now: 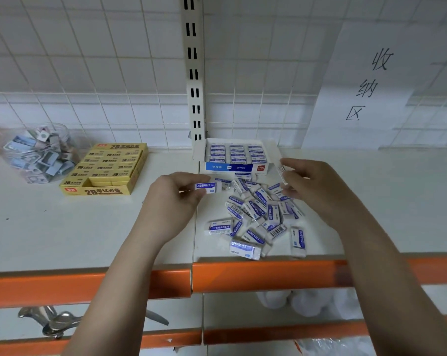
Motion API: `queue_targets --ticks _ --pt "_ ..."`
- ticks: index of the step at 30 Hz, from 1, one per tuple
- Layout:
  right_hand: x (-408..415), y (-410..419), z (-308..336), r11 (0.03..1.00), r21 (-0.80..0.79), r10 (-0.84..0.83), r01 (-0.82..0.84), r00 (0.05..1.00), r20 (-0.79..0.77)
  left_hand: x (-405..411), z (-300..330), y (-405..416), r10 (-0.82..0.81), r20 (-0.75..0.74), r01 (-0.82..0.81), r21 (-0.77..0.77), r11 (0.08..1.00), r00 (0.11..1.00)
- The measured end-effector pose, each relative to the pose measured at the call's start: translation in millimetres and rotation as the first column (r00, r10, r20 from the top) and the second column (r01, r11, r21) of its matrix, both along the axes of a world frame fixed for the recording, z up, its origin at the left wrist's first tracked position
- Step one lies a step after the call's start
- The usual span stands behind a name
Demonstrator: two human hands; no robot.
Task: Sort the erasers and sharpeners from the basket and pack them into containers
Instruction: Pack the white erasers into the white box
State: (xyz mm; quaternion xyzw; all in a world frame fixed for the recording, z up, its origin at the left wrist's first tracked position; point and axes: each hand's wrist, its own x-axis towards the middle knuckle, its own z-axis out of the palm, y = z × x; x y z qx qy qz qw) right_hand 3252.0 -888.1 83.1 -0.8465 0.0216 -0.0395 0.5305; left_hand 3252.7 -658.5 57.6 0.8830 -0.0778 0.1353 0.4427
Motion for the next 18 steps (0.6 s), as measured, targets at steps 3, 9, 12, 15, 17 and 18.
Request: queue_targets --ticks 3,9,12,15,17,18 --pt "-11 4 -2 0.937 0.347 0.055 -0.031 0.997 -0.06 -2 0 -4 -0.006 -0.024 0.003 -0.122 0.993 1.0" --pt "-21 10 -4 0.771 0.637 0.093 0.0 0.989 -0.112 -8 3 -12 -0.088 -0.051 0.069 -0.302 0.951 0.995" --pt "-27 11 -5 0.965 0.257 0.033 -0.043 0.998 0.044 -10 4 -13 -0.092 -0.053 0.067 -0.362 0.93 0.994" --pt "-29 13 -6 0.999 -0.047 0.019 -0.008 0.973 0.229 -9 6 -9 -0.054 -0.042 0.037 -0.33 0.943 0.998" --pt "-28 15 -6 0.998 -0.06 0.031 -0.017 0.969 0.247 -8 7 -7 -0.029 -0.039 0.015 -0.322 0.947 0.999" --pt "-27 16 -7 0.998 -0.052 0.034 -0.022 0.969 0.245 -8 7 -7 -0.022 -0.039 0.009 -0.322 0.947 0.999"
